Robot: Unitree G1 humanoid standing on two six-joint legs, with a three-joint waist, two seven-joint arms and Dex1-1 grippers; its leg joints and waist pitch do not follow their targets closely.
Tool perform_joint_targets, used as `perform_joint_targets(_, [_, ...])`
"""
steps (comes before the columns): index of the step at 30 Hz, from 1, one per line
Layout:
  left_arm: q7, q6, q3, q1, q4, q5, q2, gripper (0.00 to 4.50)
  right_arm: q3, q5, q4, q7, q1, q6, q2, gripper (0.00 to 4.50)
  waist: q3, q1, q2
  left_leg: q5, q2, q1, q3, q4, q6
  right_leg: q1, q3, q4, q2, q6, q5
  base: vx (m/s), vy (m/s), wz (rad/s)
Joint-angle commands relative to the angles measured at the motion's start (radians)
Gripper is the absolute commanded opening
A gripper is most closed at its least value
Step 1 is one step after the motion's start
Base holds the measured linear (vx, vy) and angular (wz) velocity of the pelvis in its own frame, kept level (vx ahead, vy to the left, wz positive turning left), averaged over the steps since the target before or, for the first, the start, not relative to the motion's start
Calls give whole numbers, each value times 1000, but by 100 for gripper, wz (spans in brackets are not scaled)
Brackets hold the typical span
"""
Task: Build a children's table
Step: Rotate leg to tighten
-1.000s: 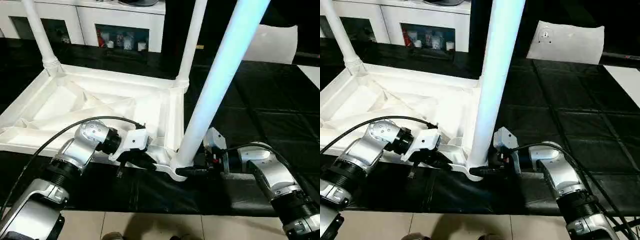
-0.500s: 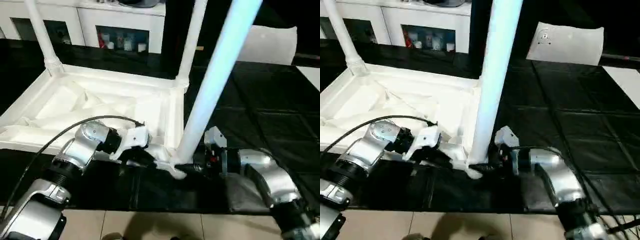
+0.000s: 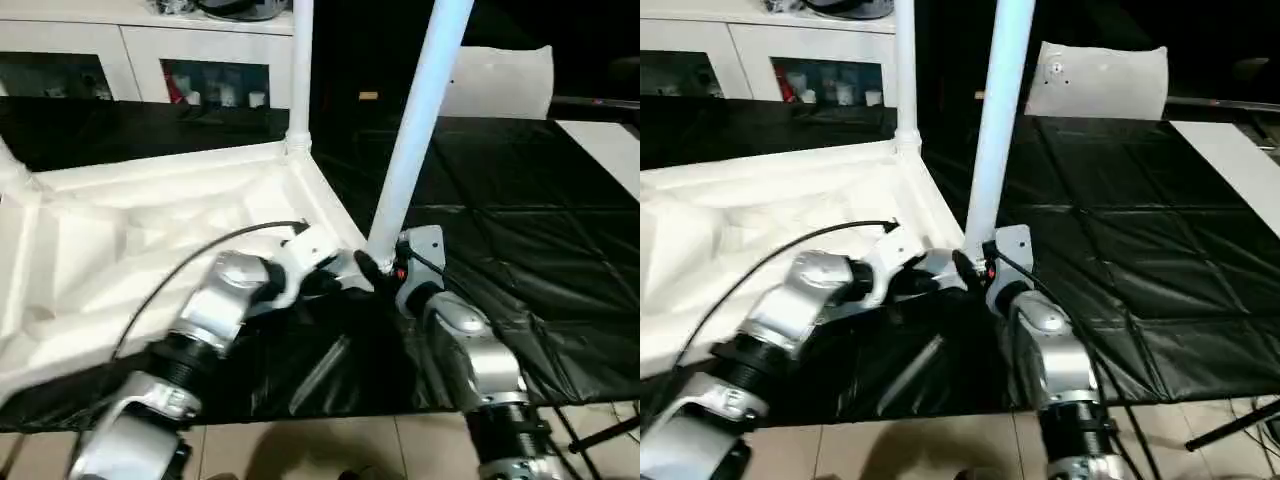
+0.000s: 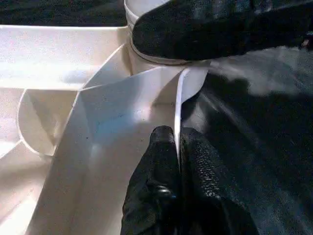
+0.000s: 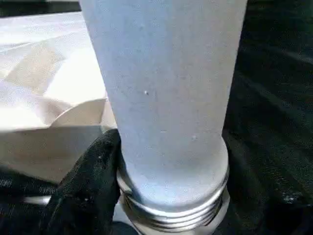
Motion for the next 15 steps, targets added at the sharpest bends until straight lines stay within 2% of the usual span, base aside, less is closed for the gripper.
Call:
perform_joint_targets(1, [67,-9,-40,-14,-1,-1,-58,0,131,50,-9,112,5,13,87,339,-42,1,8,-199,53,-4,-22,-84,34,36,55,-94,-82,-151,-309,0,0,0])
perform_joint_targets(2, [67,-9,-40,-14,-1,-1,-58,0,131,50,-9,112,5,13,87,339,-43,1,8,-193,54,-4,-22,-84,38,37,54,-92,-81,-156,-289,0,0,0])
perform_joint_targets(4, [41,-27,-40,-8,2,-2,-29,0,136,37,-27,144,19,-20,47,370,-44,1,9,-181,53,-4,-19,-82,47,39,54,-90,-82,-175,-244,0,0,0])
perform_joint_targets(7, [-27,-102,-42,11,-1,-15,26,0,123,41,-35,204,33,-72,-26,392,-44,3,9,-177,54,-6,-20,-82,60,44,53,-92,-84,-175,-254,0,0,0])
perform_joint_targets(10, [-72,-143,-38,25,-7,-27,60,0,110,48,-34,272,37,-113,-77,423,-46,2,7,-150,53,-11,-18,-78,72,49,54,-85,-84,-187,-216,0,0,0])
perform_joint_targets(11, [-139,-218,-41,38,-7,-43,95,0,93,75,-41,350,38,-127,-123,427,-46,3,3,-142,51,-12,-17,-78,80,49,54,-87,-84,-187,-212,0,0,0])
perform_joint_targets(13, [-188,-265,-42,44,10,-51,129,0,96,95,-51,454,39,-138,-188,444,-48,2,8,-111,55,-13,-16,-75,101,53,54,-79,-84,-205,-160,0,0,0])
perform_joint_targets(14, [-217,-303,-47,46,22,-53,146,0,100,102,-56,504,39,-140,-217,444,-48,3,10,-106,54,-11,-15,-74,106,50,53,-78,-82,-212,-143,0,0,0])
perform_joint_targets(15, [-236,-333,-53,46,30,-56,158,0,101,107,-57,538,39,-143,-236,444,-46,1,3,-110,53,-11,-12,-73,116,50,52,-78,-79,-220,-135,0,0,0])
